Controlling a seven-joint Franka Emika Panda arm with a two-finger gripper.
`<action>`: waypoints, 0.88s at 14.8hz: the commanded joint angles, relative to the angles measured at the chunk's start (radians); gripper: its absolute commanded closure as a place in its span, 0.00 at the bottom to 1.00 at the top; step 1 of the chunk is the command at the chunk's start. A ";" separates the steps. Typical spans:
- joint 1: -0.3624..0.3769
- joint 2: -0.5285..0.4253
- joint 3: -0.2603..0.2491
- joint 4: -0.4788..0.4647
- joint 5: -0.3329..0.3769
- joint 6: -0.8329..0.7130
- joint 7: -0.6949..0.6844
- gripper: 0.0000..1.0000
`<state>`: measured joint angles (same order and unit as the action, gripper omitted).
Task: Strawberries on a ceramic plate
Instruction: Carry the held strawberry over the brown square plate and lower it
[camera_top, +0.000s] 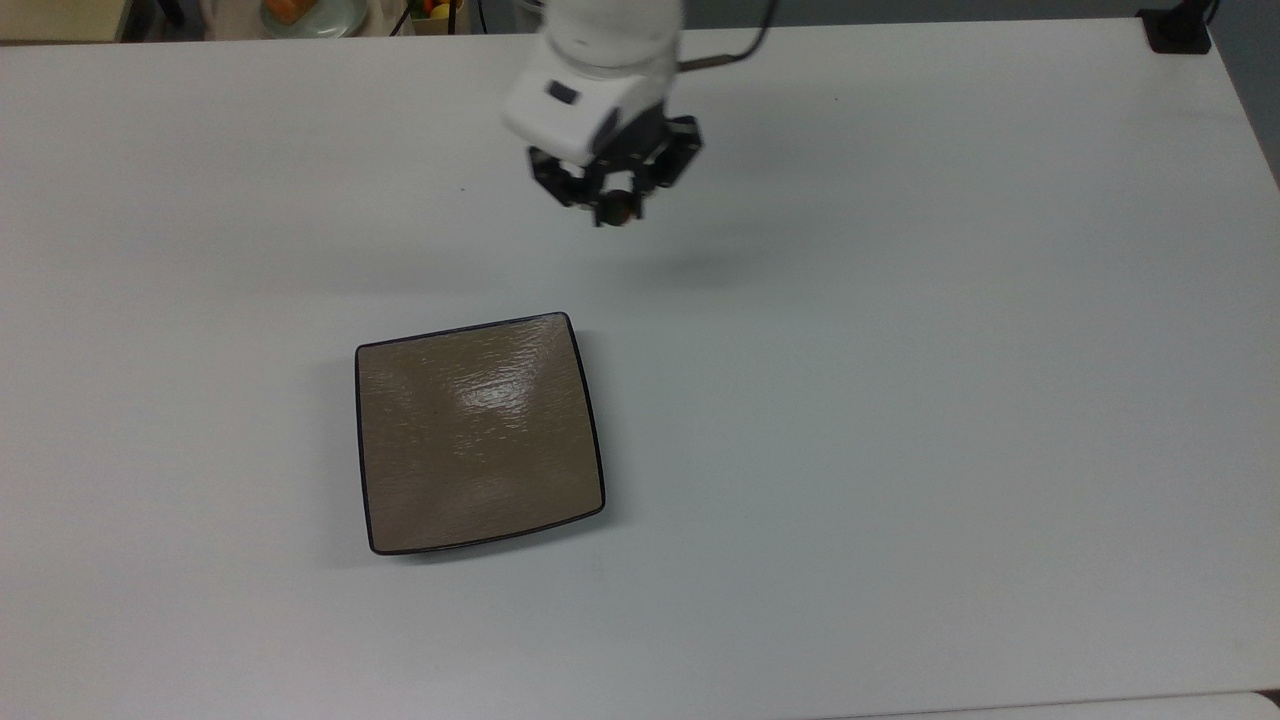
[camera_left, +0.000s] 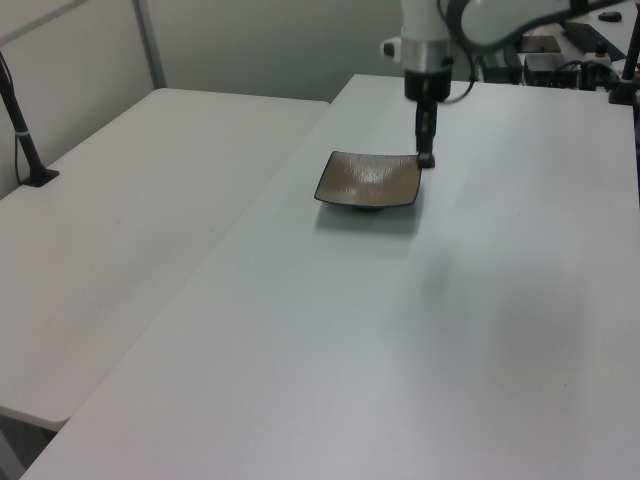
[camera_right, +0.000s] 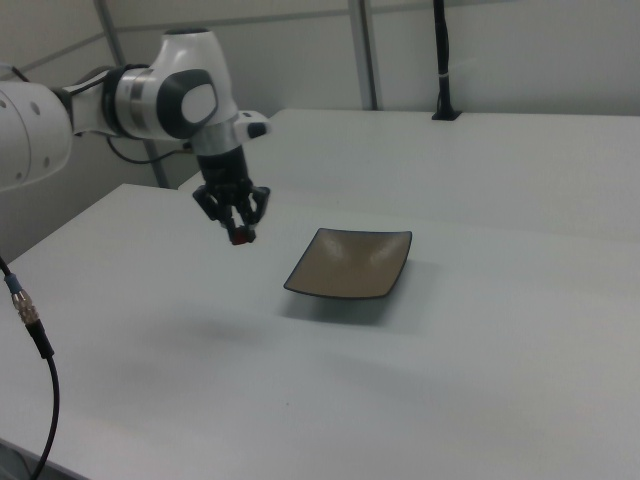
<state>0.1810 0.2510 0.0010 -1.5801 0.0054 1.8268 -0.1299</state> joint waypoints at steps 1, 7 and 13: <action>-0.104 0.005 0.008 0.032 0.024 -0.043 -0.181 0.95; -0.198 0.112 0.008 0.042 0.033 0.219 -0.267 0.95; -0.199 0.227 0.007 0.034 0.061 0.501 -0.235 0.94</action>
<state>-0.0228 0.4189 0.0014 -1.5616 0.0427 2.2397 -0.3768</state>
